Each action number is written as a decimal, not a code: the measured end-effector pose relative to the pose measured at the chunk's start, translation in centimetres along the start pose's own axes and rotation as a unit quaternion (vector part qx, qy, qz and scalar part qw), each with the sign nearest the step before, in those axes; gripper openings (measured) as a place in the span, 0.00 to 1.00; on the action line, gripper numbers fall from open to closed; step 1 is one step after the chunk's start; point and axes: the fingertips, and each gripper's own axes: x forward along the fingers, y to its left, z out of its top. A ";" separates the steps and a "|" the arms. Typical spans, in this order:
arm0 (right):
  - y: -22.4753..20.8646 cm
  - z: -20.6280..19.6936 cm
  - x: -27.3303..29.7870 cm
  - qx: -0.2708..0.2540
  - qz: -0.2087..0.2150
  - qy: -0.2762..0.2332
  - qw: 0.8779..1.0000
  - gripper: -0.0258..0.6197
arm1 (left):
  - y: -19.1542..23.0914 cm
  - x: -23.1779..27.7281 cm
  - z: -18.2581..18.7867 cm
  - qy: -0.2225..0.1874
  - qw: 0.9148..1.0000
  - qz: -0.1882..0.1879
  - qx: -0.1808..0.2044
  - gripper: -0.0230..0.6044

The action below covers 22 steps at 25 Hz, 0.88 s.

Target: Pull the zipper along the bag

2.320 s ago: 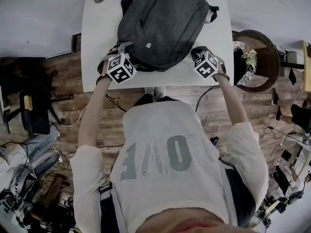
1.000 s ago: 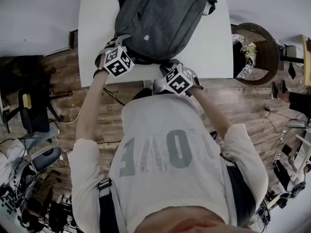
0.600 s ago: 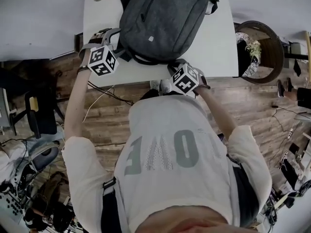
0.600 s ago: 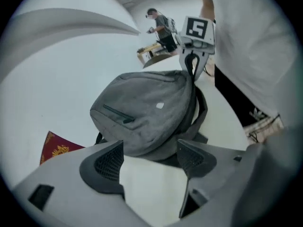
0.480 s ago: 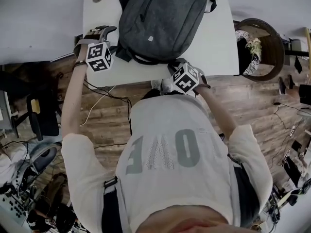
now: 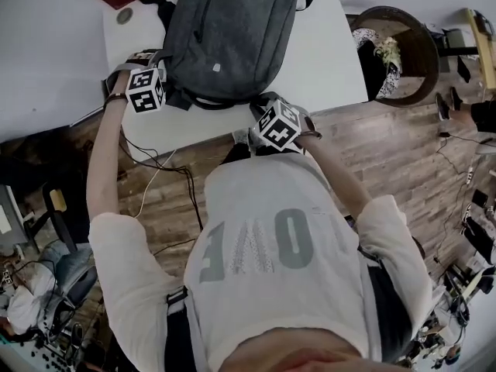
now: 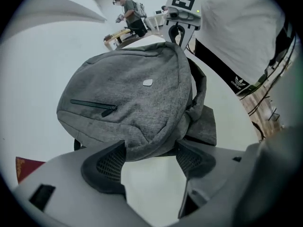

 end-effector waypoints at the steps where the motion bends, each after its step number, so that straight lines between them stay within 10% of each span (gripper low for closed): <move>1: -0.2 -0.1 -0.1 0.003 -0.003 -0.001 1.000 0.09 | -0.1 0.1 0.1 -0.002 1.000 -0.005 -0.007 0.60; 16: -9.7 -8.0 -4.7 0.086 -0.118 0.040 0.988 0.09 | -7.2 -0.9 10.8 -0.113 0.992 -0.038 -0.045 0.33; 22: -15.4 -8.0 -5.0 0.001 -0.165 0.044 0.985 0.09 | -9.1 -1.0 15.5 -0.159 0.983 -0.047 -0.074 0.28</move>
